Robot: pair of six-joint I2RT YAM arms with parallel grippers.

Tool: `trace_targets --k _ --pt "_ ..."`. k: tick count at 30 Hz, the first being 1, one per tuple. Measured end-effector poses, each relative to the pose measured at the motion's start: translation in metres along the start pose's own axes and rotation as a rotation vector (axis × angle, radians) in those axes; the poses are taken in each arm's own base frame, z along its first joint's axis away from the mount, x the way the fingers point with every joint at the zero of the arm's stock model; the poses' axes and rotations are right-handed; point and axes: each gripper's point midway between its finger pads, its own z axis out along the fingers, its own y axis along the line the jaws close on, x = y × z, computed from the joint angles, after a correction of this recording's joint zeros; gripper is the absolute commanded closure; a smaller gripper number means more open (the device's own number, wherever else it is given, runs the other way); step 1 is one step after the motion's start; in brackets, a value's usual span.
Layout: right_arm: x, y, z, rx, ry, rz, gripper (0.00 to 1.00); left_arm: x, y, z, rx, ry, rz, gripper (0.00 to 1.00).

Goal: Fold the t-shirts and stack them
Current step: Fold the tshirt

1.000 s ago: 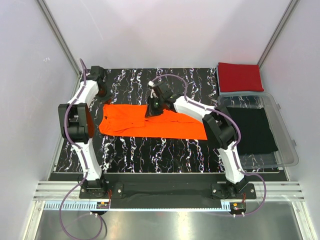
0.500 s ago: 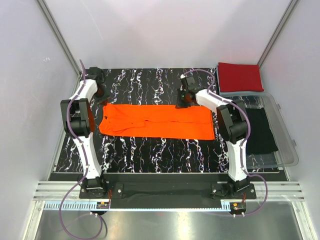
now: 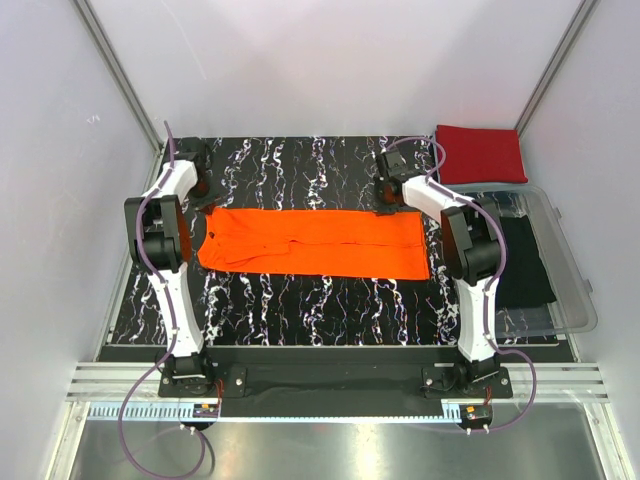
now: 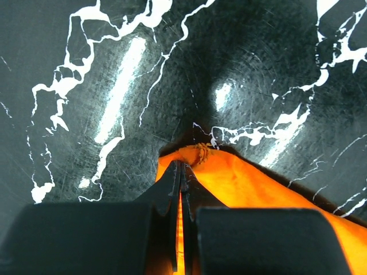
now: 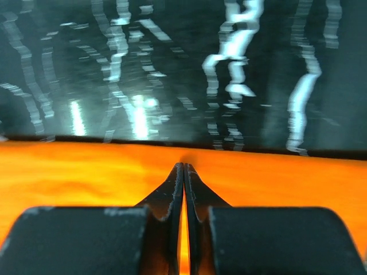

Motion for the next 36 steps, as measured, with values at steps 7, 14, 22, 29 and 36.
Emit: trace_targets --k 7,14,22,29,36 --pt "-0.002 -0.040 -0.003 0.106 -0.011 0.020 0.94 -0.001 0.004 0.001 -0.024 -0.008 0.001 1.00" --pt "-0.005 -0.065 -0.004 0.157 -0.016 0.045 0.94 -0.001 0.009 0.005 -0.037 -0.003 -0.005 1.00" --pt "-0.004 -0.076 -0.003 0.173 -0.008 0.061 0.94 -0.005 0.008 -0.002 -0.012 -0.009 -0.015 0.88" --pt "-0.004 -0.076 -0.003 0.172 -0.008 0.061 0.94 -0.018 -0.021 -0.029 0.158 -0.045 -0.023 0.96" --pt "-0.004 -0.076 -0.003 0.173 -0.008 0.061 0.94 -0.014 -0.026 -0.023 0.178 -0.030 -0.024 0.99"
